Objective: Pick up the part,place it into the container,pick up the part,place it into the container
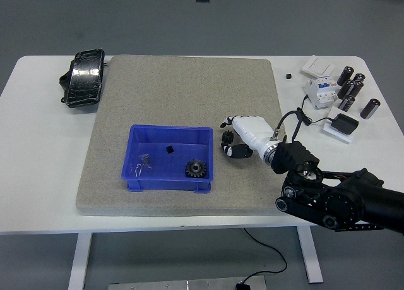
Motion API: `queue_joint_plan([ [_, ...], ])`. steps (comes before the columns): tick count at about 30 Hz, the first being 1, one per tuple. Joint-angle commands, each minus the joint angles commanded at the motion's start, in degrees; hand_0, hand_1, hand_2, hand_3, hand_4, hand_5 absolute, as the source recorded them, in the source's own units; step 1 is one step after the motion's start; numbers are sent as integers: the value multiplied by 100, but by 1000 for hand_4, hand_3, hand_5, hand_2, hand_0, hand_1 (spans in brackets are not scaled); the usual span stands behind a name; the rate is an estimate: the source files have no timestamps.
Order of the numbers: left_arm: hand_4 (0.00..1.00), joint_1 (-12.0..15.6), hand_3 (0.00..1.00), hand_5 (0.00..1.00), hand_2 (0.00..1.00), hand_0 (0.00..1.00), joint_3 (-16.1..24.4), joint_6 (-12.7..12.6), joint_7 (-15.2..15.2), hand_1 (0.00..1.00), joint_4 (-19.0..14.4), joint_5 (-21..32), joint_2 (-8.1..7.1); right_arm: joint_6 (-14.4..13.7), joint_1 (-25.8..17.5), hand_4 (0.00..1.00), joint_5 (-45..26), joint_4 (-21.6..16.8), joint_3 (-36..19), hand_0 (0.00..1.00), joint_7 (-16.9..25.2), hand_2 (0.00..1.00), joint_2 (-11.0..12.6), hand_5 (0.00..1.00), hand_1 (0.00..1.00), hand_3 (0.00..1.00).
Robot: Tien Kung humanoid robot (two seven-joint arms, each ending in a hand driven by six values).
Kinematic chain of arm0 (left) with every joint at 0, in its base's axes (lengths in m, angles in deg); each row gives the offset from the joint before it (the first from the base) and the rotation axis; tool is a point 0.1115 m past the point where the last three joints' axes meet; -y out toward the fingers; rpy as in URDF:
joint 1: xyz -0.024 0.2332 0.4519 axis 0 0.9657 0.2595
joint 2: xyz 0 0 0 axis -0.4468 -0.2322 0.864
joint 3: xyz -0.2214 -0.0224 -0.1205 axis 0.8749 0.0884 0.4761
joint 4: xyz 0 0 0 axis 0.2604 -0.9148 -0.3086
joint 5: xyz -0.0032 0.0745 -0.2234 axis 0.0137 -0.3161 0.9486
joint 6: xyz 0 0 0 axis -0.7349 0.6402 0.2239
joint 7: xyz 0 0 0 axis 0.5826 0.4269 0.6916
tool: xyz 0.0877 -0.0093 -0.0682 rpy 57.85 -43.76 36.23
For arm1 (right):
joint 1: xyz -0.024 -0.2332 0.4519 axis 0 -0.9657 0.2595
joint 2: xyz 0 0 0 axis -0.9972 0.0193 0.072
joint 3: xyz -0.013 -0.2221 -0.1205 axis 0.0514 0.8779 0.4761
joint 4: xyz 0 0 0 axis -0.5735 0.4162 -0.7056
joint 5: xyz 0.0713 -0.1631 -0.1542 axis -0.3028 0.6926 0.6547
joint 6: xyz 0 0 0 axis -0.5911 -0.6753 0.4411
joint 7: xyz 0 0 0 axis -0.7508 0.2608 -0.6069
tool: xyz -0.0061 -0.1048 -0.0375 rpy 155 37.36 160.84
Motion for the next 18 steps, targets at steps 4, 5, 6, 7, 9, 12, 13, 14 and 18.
queue_joint_plan([
  [4, 602, -5, 550, 391, 595, 681, -8, 0, -14, 667, 3, 7, -2, 21, 16, 626, -52, 95, 76, 465, 17, 629, -32, 305, 611, 698],
  [5, 602, -5, 550, 391, 595, 681, -12, -4, -20, 667, 3, 18, -2, 27, 15, 626, -63, 116, 92, 465, 22, 629, -35, 305, 611, 698],
  [6, 602, -4, 550, 391, 595, 681, -15, -6, -25, 667, 3, 24, -3, 32, 12, 626, -71, 134, 105, 465, 24, 629, -36, 305, 611, 698],
  [7, 602, -3, 550, 391, 595, 681, -16, -7, -27, 667, 3, 25, -3, 34, 8, 626, -80, 148, 117, 465, 29, 629, -35, 305, 611, 698],
  [9, 602, -1, 547, 393, 596, 681, -18, -15, -31, 667, 1, 33, -3, 31, 2, 621, -91, 160, 136, 445, 37, 592, -31, 303, 592, 687],
  [12, 602, 4, 547, 393, 596, 681, -25, -24, -41, 667, 1, 52, -3, 18, -4, 621, -93, 154, 149, 445, 50, 592, -27, 303, 592, 687],
  [13, 602, 5, 547, 393, 596, 681, -33, -27, -52, 667, 3, 65, -3, 2, -5, 621, -86, 148, 148, 445, 56, 592, -26, 303, 592, 687],
  [14, 602, 5, 546, 399, 597, 680, -33, -29, -58, 667, 4, 70, -2, -9, -6, 605, -82, 145, 147, 427, 62, 537, -26, 294, 563, 678],
  [18, 602, 1, 546, 399, 597, 680, -35, -39, -87, 667, 10, 92, -2, -74, -8, 605, -72, 137, 152, 427, 89, 537, -19, 294, 563, 678],
])
